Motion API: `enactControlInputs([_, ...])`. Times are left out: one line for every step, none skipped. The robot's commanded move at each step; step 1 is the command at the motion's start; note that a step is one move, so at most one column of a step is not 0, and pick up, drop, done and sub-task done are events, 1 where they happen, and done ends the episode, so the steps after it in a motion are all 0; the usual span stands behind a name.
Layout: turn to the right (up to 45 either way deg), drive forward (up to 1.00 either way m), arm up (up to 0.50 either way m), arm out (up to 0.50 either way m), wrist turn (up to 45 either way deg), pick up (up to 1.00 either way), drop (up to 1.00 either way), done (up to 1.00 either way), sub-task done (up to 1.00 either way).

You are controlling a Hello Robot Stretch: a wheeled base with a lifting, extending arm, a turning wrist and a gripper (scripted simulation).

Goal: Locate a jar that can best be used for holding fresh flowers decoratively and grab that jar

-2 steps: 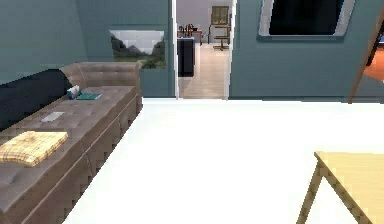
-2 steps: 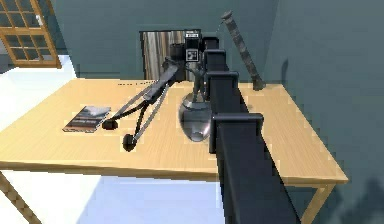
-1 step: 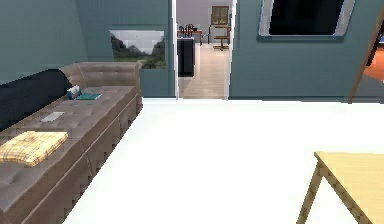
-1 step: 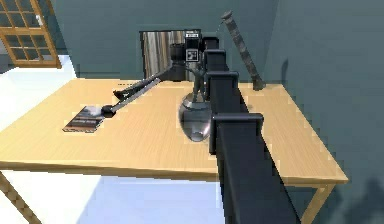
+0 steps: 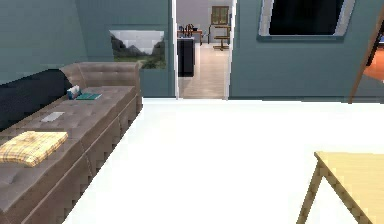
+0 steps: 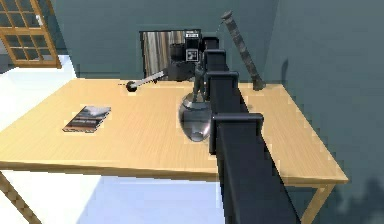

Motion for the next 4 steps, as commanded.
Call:
enactControlInputs([0.0,0.0,0.0,0.0,45.0,0.0,0.0,0.0,0.0])
enactControlInputs([0.0,0.0,0.0,0.0,6.0,0.0,0.0,0.0,0.0])
enactControlInputs([0.0,0.0,-0.28,0.0,0.0,0.0,0.0,0.0,0.0])
enactControlInputs([0.0,0.0,0.0,0.0,0.0,1.0,0.0,0.0,0.0])
